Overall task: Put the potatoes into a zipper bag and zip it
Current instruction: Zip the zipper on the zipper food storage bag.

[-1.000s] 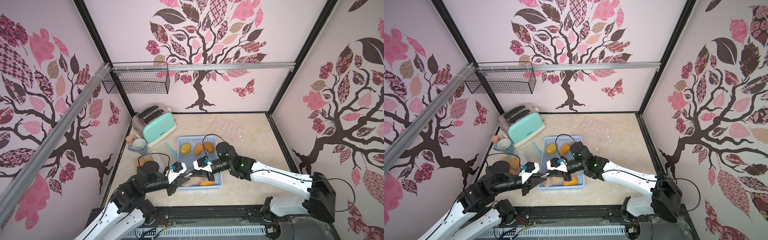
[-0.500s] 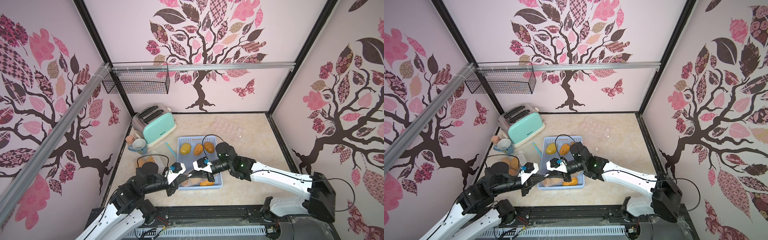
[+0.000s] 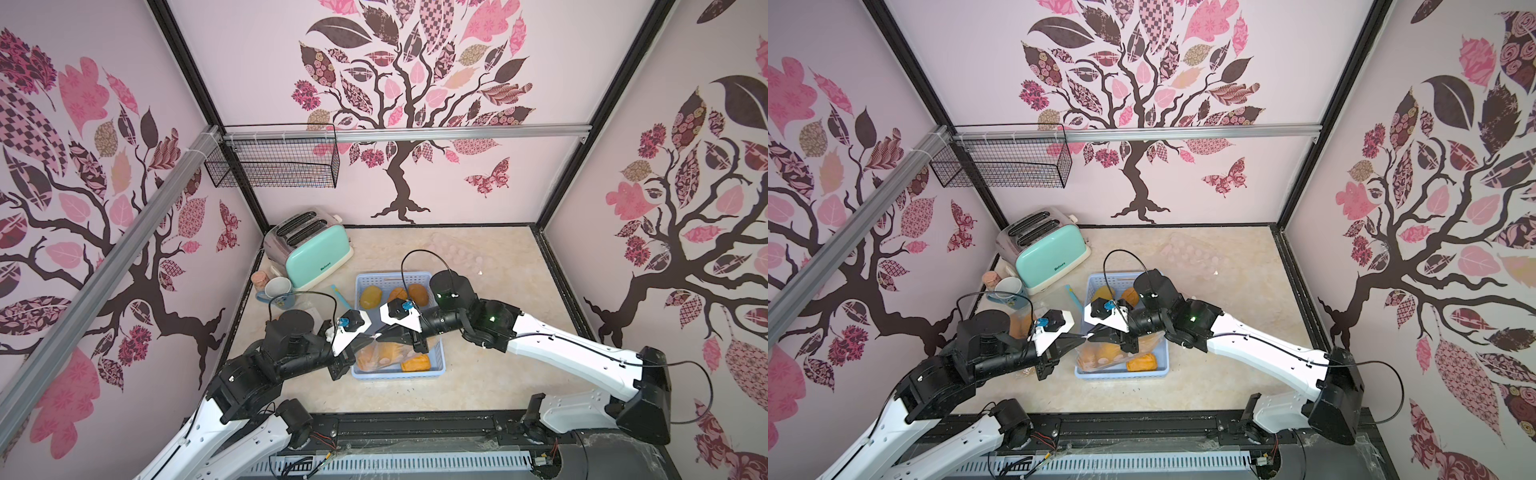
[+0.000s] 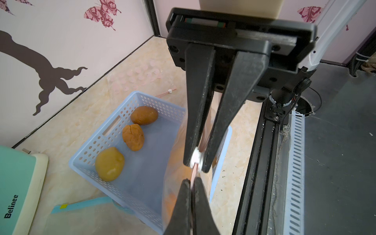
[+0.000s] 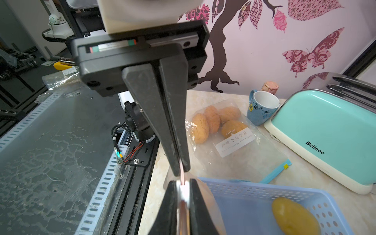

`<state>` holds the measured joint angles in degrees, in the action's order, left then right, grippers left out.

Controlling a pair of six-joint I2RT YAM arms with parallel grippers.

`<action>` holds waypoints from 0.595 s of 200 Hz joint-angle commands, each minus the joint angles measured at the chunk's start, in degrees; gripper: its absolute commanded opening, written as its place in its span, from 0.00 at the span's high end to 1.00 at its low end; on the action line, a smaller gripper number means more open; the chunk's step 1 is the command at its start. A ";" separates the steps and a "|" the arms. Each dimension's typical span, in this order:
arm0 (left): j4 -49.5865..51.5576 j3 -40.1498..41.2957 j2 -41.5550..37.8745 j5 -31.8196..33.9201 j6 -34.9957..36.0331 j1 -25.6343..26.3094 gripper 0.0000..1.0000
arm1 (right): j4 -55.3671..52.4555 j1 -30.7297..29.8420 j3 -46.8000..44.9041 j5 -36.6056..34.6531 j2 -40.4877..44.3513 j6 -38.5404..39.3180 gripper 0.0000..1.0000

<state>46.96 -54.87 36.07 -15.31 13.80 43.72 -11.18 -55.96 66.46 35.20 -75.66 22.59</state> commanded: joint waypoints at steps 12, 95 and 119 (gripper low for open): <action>4.97 -5.74 0.64 1.72 1.63 -0.31 1.00 | -13.37 0.46 1.38 -4.09 4.17 1.83 0.92; 9.11 -11.18 -1.62 2.83 1.65 -0.31 1.00 | -17.53 0.58 -3.73 -10.97 11.61 2.61 0.90; 10.59 -13.06 -2.10 3.57 1.75 -0.31 1.00 | -18.38 0.59 -5.13 -12.32 13.76 3.48 0.89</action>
<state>55.00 -62.78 36.14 -15.29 15.09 43.92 -20.16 -56.21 63.40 27.75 -64.97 24.88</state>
